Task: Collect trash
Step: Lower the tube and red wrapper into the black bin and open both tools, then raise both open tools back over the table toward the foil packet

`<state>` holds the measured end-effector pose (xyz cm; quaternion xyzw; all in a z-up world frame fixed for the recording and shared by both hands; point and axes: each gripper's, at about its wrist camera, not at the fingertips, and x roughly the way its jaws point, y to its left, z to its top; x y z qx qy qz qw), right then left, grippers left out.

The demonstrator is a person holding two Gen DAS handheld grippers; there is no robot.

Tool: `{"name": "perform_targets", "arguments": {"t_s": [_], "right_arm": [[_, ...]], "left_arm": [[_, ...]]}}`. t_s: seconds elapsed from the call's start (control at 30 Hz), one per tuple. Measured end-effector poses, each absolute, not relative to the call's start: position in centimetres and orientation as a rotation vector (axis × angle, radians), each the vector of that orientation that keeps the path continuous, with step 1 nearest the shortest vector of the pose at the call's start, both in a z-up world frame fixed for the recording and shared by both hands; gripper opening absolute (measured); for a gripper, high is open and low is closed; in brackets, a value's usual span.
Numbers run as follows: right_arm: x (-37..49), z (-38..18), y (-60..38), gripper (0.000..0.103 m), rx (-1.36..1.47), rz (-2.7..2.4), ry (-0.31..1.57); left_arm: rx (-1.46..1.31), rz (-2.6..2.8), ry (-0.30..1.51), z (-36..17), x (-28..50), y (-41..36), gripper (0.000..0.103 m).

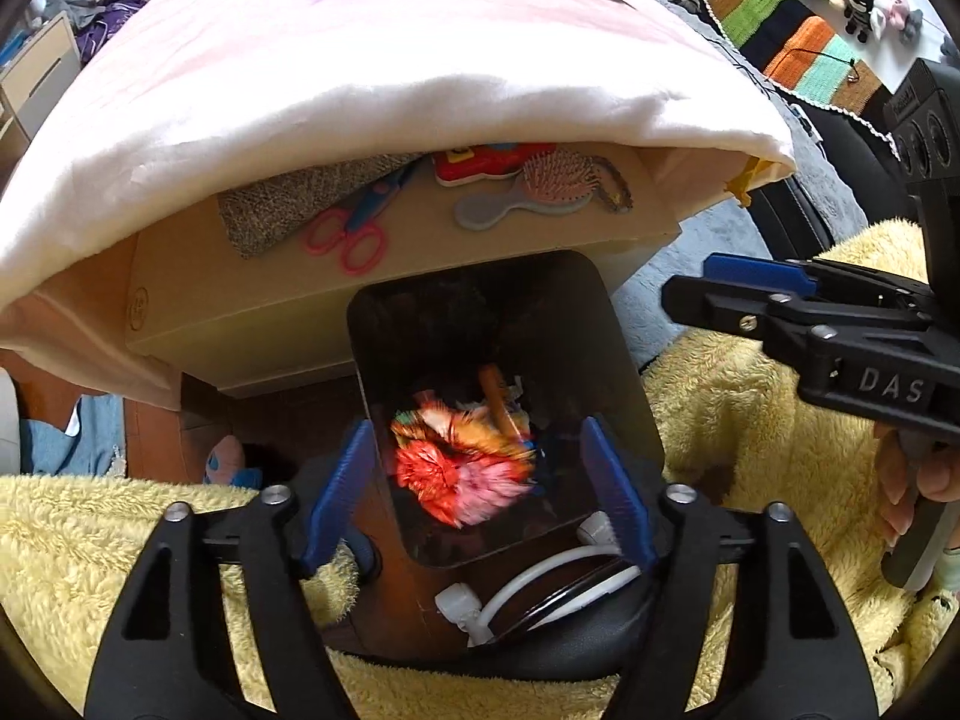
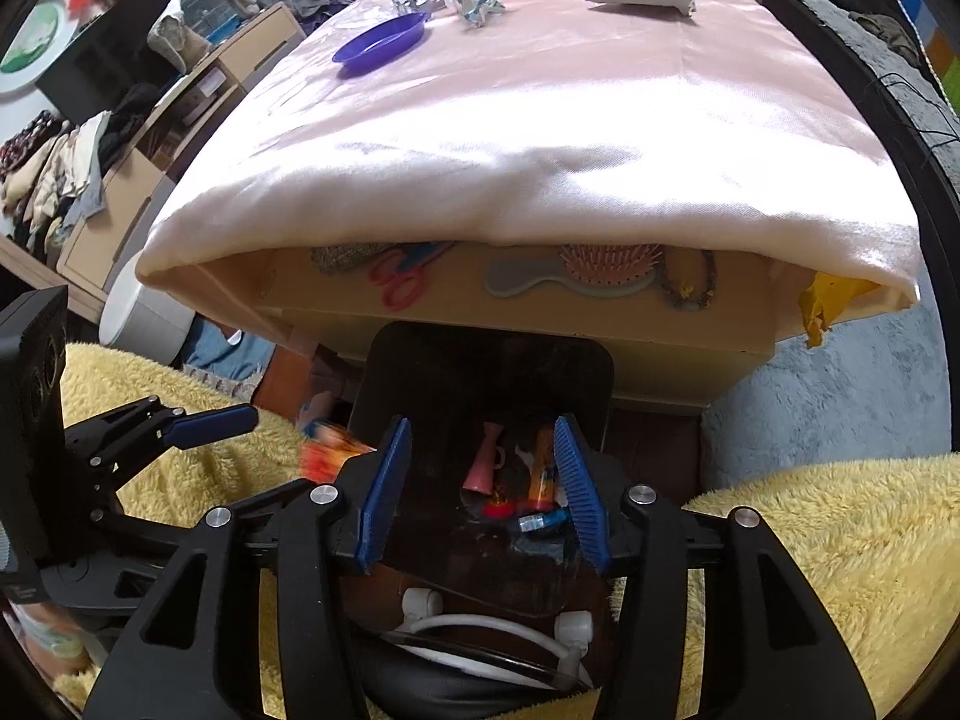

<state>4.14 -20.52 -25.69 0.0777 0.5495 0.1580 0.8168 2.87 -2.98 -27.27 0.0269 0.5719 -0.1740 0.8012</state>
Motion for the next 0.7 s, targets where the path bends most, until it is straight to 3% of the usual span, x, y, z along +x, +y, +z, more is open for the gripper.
{"name": "perform_targets", "arguments": {"t_s": [0.27,0.53,0.7], "right_arm": [[5.0,-23.3,-22.1,0.061,0.177,0.319,1.105],[7.1,-20.4,-23.4,0.073,0.163,0.286,1.025],[9.5,-19.1,-24.5,0.073,0.153,0.262,0.997]], "left_arm": [[0.064,-0.334,1.158,-24.9,3.7,-1.9,0.089],[0.052,-0.282,1.072,-21.3,6.0,-0.3,0.091],[0.056,-0.254,1.052,-20.1,8.5,0.3,0.091]]}}
